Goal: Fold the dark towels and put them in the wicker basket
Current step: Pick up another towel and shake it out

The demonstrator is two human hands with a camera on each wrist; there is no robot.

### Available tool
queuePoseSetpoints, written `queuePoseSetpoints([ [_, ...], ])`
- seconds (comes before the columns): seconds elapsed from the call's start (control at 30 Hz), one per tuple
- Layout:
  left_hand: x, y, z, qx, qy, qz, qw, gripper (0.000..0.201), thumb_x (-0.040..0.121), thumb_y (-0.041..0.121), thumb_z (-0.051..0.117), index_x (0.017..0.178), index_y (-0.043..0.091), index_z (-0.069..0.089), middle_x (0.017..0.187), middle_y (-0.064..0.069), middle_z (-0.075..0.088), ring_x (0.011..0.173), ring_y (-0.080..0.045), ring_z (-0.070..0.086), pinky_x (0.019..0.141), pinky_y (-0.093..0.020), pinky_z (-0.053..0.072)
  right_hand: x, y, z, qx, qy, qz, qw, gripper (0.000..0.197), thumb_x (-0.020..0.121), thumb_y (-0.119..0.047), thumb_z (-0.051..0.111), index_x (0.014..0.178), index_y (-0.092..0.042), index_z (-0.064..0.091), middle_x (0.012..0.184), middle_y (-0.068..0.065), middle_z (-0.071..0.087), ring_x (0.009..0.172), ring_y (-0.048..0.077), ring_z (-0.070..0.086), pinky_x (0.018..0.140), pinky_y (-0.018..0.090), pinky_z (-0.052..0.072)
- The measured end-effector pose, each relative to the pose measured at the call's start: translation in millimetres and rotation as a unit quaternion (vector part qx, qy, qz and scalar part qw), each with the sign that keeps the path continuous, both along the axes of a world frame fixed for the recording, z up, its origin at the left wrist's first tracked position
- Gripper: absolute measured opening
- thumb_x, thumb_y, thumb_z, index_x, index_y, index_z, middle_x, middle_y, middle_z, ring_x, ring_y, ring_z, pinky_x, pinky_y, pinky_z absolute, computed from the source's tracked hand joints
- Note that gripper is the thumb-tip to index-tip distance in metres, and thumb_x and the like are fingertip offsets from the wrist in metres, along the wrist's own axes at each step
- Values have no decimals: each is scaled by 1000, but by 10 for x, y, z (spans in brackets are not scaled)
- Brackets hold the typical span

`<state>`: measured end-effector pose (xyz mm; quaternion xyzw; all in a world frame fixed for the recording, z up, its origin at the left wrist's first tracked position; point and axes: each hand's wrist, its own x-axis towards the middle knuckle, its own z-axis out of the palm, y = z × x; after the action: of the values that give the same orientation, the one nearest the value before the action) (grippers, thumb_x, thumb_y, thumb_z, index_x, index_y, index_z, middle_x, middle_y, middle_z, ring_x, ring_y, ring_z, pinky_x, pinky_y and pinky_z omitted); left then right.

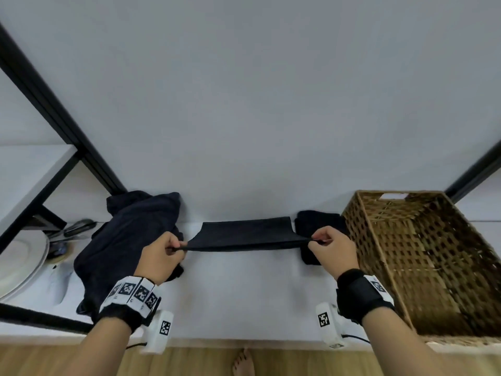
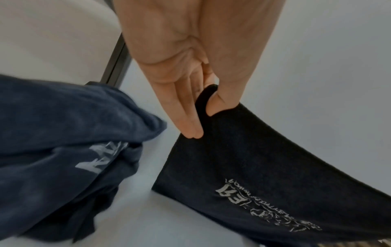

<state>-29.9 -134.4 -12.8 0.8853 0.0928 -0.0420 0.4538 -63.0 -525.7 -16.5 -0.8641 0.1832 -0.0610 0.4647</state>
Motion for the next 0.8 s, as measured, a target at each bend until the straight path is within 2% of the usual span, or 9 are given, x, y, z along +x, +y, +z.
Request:
queuePoseSetpoints([
  [0.07,-134,14,-224,26,39,-18,999,31,78,1,70,68,22,50,85,16,75,82,-14,71,80,-35,56,-183,12,-241,-5,44,24,999,18,73,-14,74,73,-29,64,74,-15,67,74,-3,61,59,0,38],
  [0.13,-248,14,-429,62,83,-42,994,26,77,1,71,71,16,50,80,19,74,79,-12,69,76,-27,53,-345,34,-469,-15,97,42,994,17,74,-14,73,73,-29,64,76,-16,66,76,0,62,58,1,37],
  [0.23,-417,29,-718,98,166,-89,977,24,76,0,68,69,17,52,87,6,75,73,-15,64,70,-26,51,-548,55,-778,-19,181,67,981,17,77,-13,71,76,-29,64,81,-17,65,81,7,62,60,2,35],
  [0.37,-626,71,-991,154,258,-160,940,21,77,5,67,72,21,54,91,-8,69,56,-13,52,53,-19,44,-721,49,-1084,-50,277,135,950,19,82,-11,67,95,-23,72,97,-7,70,87,8,59,76,11,40],
  [0.43,-661,77,-1071,163,293,-171,926,20,77,5,64,73,21,53,85,-5,66,58,-13,53,52,-18,44,-742,45,-1166,-62,312,150,936,22,84,-11,65,104,-19,73,104,-3,71,91,9,60,81,13,42],
  [0.5,-646,77,-1117,172,318,-177,915,18,76,5,61,74,21,53,79,-3,67,63,-14,58,56,-20,46,-712,55,-1194,-70,335,155,927,23,86,-14,65,107,-19,73,107,-3,71,96,11,62,84,15,45],
  [0.6,-569,86,-1164,163,320,-165,919,16,78,5,61,78,20,54,70,0,67,61,-12,58,58,-18,45,-570,90,-1162,-71,341,153,925,18,85,-18,65,101,-22,73,101,-5,71,90,9,60,76,12,44],
  [0.7,-389,75,-1164,170,285,-173,927,18,82,13,63,80,30,59,78,11,67,72,-5,59,58,-9,37,-315,156,-1089,-73,321,133,935,5,84,-22,66,84,-24,71,82,-9,67,85,12,62,67,14,42],
  [0.8,-127,27,-1155,152,253,-141,945,19,83,17,64,72,32,65,77,10,67,78,-9,62,62,-17,39,-7,235,-1043,-77,287,99,950,9,83,-22,65,76,-19,68,74,-8,64,78,14,60,69,21,42],
])
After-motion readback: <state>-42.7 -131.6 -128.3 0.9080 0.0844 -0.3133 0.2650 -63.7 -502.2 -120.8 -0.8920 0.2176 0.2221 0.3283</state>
